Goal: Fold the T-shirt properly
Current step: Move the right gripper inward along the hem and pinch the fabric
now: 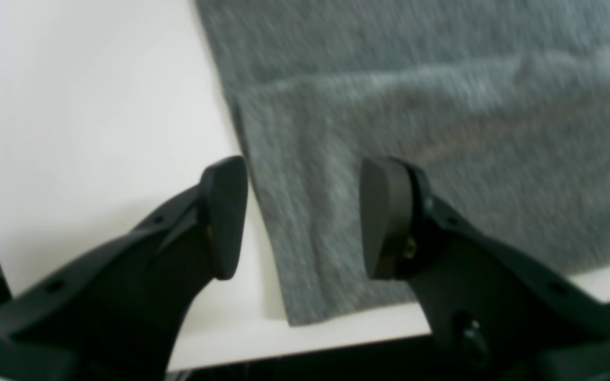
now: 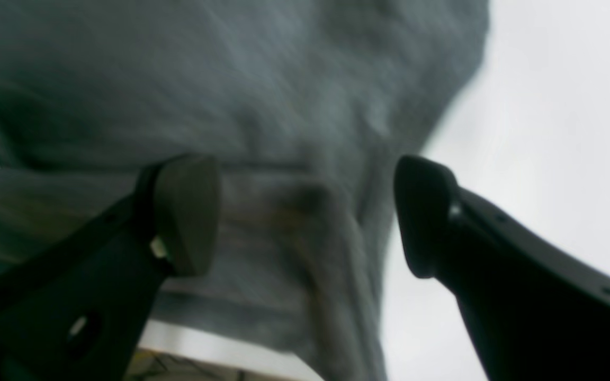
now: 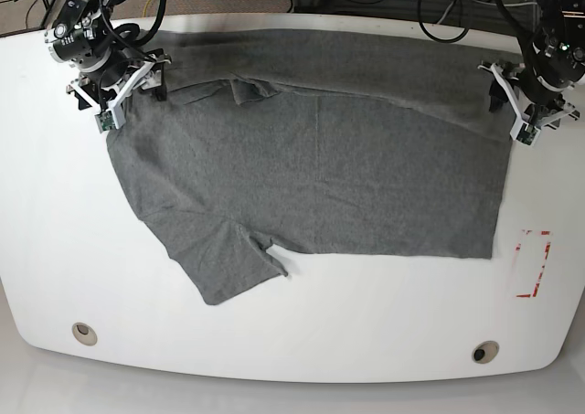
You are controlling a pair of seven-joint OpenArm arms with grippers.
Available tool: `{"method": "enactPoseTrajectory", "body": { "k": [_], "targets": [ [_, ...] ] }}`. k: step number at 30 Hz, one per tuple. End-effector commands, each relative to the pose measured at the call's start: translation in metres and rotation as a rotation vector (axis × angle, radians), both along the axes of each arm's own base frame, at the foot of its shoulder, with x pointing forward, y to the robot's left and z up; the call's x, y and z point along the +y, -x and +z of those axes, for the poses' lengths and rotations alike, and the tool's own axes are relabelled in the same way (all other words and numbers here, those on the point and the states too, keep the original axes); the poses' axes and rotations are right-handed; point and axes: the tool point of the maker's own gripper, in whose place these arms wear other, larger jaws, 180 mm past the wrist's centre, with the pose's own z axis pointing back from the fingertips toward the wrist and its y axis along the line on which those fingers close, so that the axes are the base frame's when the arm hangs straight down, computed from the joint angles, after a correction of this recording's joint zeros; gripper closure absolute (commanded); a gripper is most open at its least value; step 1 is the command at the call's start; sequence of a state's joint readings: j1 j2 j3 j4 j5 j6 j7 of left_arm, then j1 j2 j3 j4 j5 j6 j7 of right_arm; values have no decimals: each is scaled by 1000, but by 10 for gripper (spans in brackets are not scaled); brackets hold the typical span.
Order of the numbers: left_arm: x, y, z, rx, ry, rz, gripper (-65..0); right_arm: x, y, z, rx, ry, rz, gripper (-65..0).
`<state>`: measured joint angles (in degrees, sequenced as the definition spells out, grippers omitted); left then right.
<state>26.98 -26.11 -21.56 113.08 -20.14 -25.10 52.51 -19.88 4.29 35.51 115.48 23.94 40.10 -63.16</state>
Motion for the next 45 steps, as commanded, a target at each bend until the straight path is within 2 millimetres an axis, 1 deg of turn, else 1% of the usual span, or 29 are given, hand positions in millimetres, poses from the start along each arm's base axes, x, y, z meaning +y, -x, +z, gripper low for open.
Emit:
{"method": "enactPoseTrajectory", "body": {
  "k": [1, 5, 6, 11, 14, 17, 19, 25, 29, 32, 34, 35, 41, 45],
  "targets": [
    [3, -7, 10, -34, -13, -8, -319, 16, -12, 15, -76, -70, 35, -488],
    [3, -12, 13, -49, -14, -6, -319, 50, -16, 16, -87, -152, 120, -488],
    [3, -14, 14, -54, -16, -6, -319, 62, -17, 15, -83, -168, 154, -488],
    [4, -15, 14, -57, -17, -5, -319, 96, -17, 13, -74, -209, 249, -488],
    [4, -16, 15, -59, -17, -5, -319, 113, -16, 12, -70, -230, 295, -488],
    [4, -16, 15, -59, -17, -5, -319, 122, -14, 8, -53, -247, 319, -488],
    [4, -16, 15, -59, -17, -5, -319, 128, -18, 8, -58, -256, 335, -488],
    [4, -15, 14, -57, -18, -4, -319, 140, -15, -3, -20, -284, 365, -488],
    [4, -15, 14, -57, -18, -4, -319, 147, -16, -7, -19, -307, 376, -485],
    [4, -15, 14, -57, -18, -4, -319, 150, -17, -11, -12, -322, 379, -438],
    [4, -15, 14, -57, -18, -4, -319, 150, -16, -15, -2, -328, 374, -380],
    [4, -15, 14, -57, -18, -4, -319, 150, -15, -16, 2, -331, 372, -338],
    [4, -15, 14, -57, -18, -4, -319, 149, -15, -17, 4, -331, 368, -141],
    [4, -15, 14, -57, -18, -4, -319, 148, -15, -18, 8, -329, 367, -48]
  ]
}}
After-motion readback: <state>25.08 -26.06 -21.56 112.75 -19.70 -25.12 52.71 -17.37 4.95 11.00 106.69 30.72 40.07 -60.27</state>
